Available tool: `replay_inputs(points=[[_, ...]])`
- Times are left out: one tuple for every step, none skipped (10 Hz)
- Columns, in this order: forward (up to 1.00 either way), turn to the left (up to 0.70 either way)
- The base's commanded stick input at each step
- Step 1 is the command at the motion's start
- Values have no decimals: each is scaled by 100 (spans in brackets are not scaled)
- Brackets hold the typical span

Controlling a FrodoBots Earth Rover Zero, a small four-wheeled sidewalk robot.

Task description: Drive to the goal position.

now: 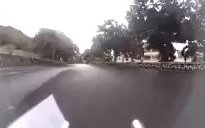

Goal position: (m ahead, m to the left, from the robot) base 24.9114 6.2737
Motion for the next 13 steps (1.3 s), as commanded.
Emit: replay_inputs(points=[[100, 0], [100, 0], [100, 0], [100, 0], [100, 0], [100, 0], [100, 0], [100, 0], [100, 0], [100, 0], [100, 0], [100, 0], [100, 0]])
